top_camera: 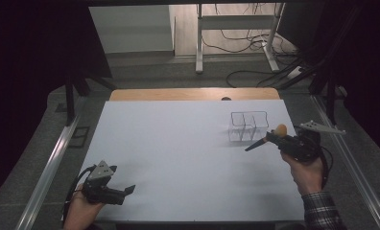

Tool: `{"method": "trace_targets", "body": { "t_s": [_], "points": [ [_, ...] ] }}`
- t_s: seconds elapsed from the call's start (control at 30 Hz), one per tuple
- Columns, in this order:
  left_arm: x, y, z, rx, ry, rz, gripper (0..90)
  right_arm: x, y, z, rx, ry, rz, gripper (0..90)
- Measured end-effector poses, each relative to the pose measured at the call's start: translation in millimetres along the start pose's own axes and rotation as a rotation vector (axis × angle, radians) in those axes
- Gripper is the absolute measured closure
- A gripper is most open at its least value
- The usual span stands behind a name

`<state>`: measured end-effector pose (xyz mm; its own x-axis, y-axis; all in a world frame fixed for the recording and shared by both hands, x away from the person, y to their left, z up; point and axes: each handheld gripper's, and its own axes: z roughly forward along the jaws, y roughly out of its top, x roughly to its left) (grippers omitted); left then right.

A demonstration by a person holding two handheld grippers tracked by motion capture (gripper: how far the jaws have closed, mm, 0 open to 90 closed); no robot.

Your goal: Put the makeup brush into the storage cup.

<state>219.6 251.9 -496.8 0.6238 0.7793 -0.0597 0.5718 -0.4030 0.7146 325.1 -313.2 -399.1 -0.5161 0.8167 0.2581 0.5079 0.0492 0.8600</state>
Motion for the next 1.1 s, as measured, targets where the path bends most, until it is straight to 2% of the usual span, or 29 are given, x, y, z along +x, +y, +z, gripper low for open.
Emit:
{"method": "trace_targets", "body": {
  "t_s": [0.7, 1.1],
  "points": [
    [3.8, -6.6, -4.5, 0.003, 0.01, -0.017, 2.0, -16.0, 13.4, -7.3, -0.027, -0.035, 0.029, 71.3],
    [6.2, -7.9, -5.0, 0.002, 0.018, -0.029, 2.0, -24.1, 25.5, -12.0, -0.05, -0.062, 0.03, 71.3]
  ]
}}
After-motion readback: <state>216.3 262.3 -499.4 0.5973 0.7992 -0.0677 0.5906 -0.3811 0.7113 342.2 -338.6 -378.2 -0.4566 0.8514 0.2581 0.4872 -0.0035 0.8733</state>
